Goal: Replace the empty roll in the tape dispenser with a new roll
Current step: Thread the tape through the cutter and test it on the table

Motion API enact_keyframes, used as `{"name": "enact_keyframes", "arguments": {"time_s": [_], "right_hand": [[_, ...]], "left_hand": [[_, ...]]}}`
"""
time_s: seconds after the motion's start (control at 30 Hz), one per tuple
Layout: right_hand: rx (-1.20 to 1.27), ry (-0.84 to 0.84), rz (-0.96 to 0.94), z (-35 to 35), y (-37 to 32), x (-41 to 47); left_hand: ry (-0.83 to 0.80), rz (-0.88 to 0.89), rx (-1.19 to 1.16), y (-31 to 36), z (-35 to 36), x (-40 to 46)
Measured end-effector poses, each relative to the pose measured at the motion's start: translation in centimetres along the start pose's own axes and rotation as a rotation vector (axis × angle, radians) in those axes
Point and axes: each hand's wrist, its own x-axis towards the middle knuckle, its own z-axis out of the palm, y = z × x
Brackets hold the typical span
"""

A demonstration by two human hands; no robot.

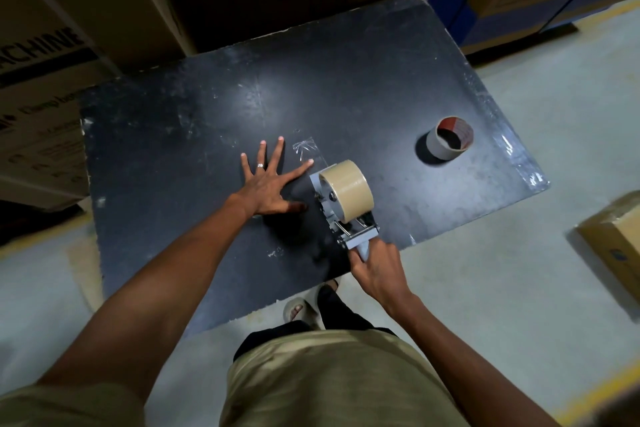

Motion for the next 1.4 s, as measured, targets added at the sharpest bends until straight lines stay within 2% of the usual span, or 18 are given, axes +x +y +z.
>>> {"name": "enact_keyframes", "arguments": {"time_s": [0.3, 0.9, 1.4], "right_hand": [[0.128, -0.072, 0.042, 0.0, 0.7, 0.7], [0.31, -0.022, -0.068, 1.1, 1.7, 0.6], [0.329, 0.016, -0.114, 2.2, 5.9, -3.5]], "left_hand": [[0.156, 0.039, 0.077, 3.7, 4.4, -4.2], [0.02, -0.061, -0.006, 5.6, 4.3, -5.3], [0.014, -0.035, -0.059, 6.1, 5.1, -5.6]]}}
